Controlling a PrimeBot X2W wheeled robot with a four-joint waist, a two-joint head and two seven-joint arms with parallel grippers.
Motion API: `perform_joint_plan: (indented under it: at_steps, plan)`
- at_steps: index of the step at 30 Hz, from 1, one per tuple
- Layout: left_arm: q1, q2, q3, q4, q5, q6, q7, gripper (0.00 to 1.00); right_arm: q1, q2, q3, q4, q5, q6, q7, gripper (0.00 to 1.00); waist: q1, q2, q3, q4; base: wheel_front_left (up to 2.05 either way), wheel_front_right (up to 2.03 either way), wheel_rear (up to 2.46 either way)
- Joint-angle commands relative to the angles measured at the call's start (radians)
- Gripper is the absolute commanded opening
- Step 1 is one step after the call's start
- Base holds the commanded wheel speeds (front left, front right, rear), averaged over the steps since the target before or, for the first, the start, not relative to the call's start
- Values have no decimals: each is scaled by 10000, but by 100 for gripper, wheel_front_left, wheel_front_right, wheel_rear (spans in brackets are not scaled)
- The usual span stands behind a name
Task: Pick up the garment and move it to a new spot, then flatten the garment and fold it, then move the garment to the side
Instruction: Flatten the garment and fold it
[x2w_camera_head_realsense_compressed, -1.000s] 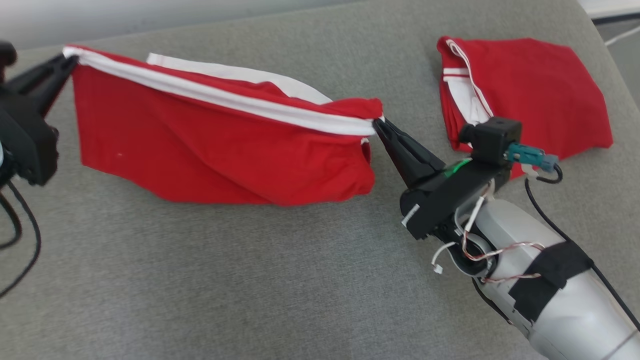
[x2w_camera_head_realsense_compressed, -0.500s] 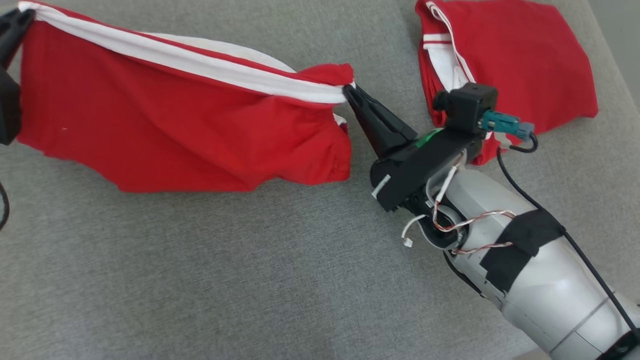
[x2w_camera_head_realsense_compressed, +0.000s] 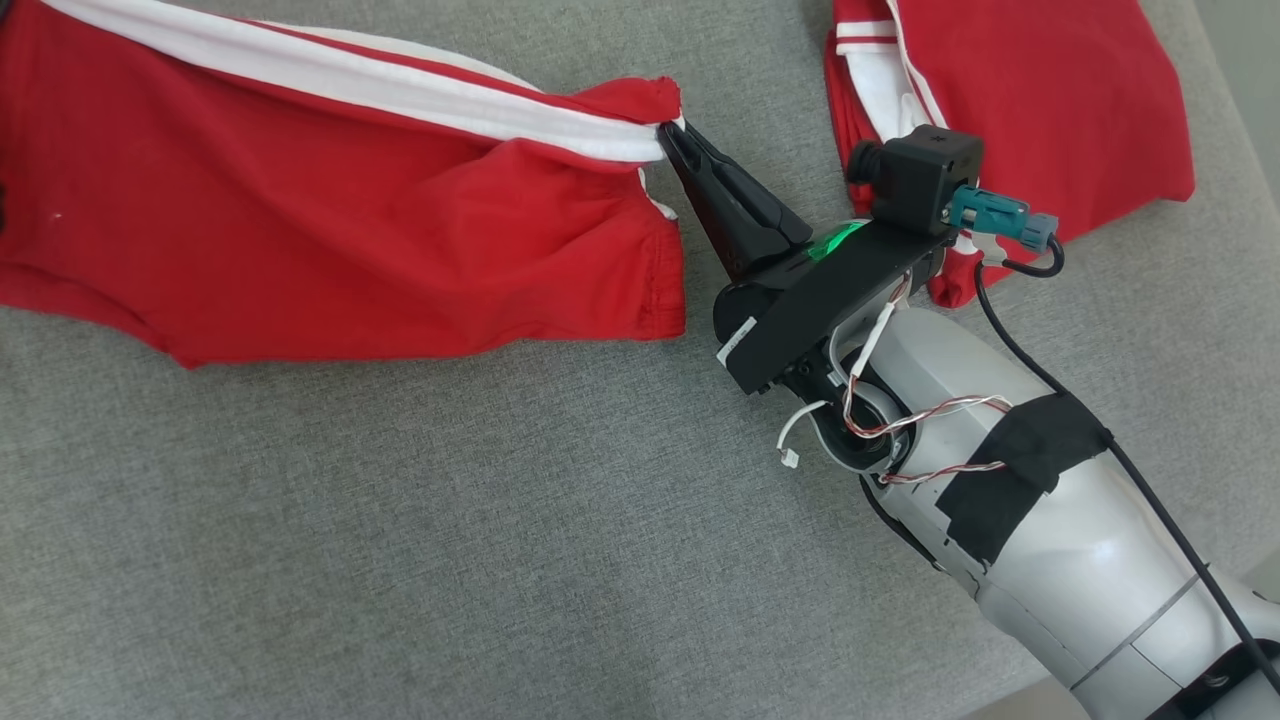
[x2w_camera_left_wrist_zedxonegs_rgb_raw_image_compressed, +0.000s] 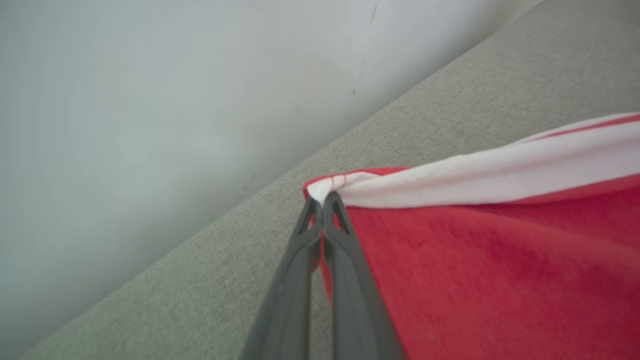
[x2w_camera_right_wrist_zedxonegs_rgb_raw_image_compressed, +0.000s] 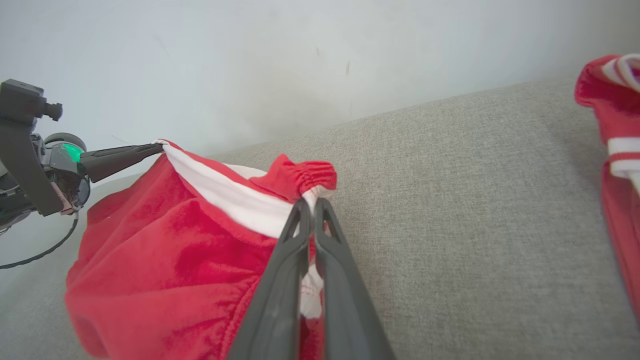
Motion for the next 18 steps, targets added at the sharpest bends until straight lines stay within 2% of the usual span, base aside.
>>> perform_joint_plan:
  at_steps: [1,5,6,7,8,9,18]
  plan:
    - [-33,-3,-22,52,-25,40,-78,0,-45,37,-47,32,-61,-23,-47,0,-1,-1,34,11,0,0,0]
    - [57,-87,-52,189,-48,40,-170,0,-65,88,-128,71,-175,-23,-46,0,-1,-1,64,57,0,0,0]
    - [101,-95,-61,255,-22,40,-88,0,-73,104,-141,81,-190,-23,-47,8,-1,-1,61,73,0,0,0]
    - [69,-109,-59,283,164,40,-159,4,-93,115,-220,66,-243,-23,-48,75,-1,-1,59,90,0,0,0]
    - [31,-138,-58,339,262,41,-320,51,-86,130,-267,67,-260,-23,-47,100,-1,-1,53,110,0,0,0]
    - [93,-193,-61,394,186,40,-390,100,-62,141,-300,87,-296,-23,-49,100,-1,-1,33,127,0,0,0]
    - [613,-381,-68,500,-10,39,-824,100,212,-58,-521,175,-520,-23,-48,100,-1,-1,-426,380,0,0,0]
